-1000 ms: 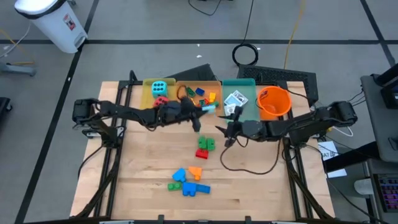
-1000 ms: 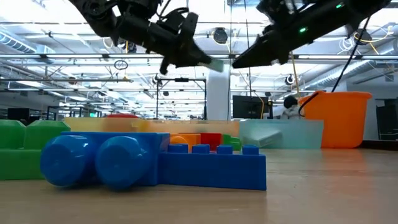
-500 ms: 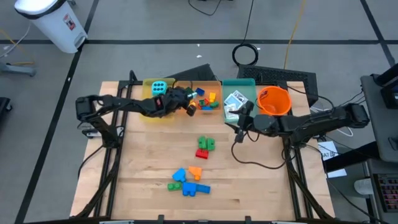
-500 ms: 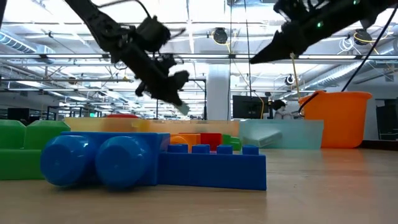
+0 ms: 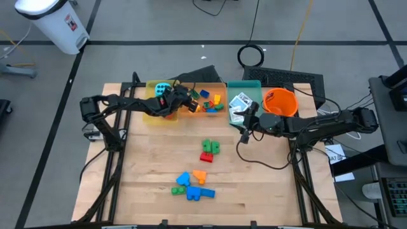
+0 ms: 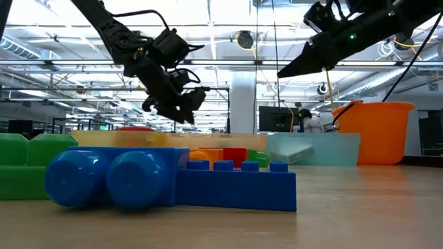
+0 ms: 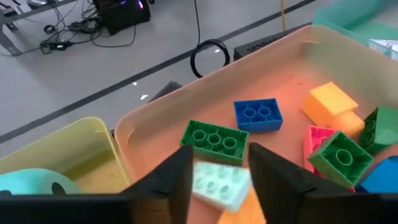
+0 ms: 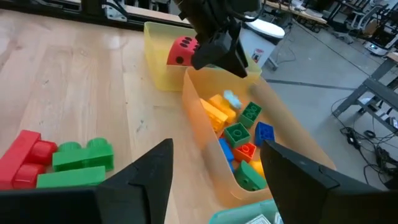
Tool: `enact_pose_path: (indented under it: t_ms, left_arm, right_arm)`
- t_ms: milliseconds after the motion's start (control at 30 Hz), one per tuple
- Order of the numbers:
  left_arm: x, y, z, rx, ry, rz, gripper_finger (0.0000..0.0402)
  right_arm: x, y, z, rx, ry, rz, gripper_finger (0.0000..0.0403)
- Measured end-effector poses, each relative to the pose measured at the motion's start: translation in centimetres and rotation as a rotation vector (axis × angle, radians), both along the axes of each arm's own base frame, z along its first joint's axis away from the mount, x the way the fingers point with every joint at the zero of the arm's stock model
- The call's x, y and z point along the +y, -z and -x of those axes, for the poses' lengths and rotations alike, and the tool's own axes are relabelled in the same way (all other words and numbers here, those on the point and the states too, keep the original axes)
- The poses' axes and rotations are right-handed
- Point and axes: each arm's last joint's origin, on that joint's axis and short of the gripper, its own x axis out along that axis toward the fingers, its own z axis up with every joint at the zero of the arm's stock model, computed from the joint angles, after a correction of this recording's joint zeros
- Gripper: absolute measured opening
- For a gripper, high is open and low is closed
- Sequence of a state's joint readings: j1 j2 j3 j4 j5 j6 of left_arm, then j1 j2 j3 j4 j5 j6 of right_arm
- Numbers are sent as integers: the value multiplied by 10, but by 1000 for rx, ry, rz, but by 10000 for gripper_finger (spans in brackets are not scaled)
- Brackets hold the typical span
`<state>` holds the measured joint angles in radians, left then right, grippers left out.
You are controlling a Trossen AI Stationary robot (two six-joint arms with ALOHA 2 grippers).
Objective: Pick & Place Toys
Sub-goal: Put the green game piece into the orange bin
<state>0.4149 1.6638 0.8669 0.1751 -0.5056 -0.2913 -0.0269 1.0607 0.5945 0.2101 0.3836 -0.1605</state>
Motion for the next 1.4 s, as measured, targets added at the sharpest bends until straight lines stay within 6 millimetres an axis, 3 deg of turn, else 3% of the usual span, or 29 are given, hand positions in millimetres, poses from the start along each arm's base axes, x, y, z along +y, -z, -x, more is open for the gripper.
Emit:
enact_pose_path:
  t_ms: [200,433,600,733,1000,1100,1400]
  left_arm:
    - [-2,-3,2,32,30,-2,234]
    - [-25,-41,8,-104,208,61,277]
    - [-49,-56,7,-147,287,65,282]
    - [-65,-55,1,-145,341,70,282]
    - [-84,-53,-4,-136,395,70,282]
    - [-87,-53,-5,-137,404,70,282]
    - [-87,-53,-4,-137,403,72,282]
  right_arm:
    - [0,-3,-1,-40,10,-13,214]
    - [4,-3,-4,-83,-70,-95,220]
    - [9,12,-19,-43,-219,-175,235]
    - [19,32,-42,-23,-331,-245,283]
    - [23,77,-95,256,-324,-256,373]
    - [22,91,-102,348,-314,-264,382]
    - [22,112,-109,392,-403,-299,376]
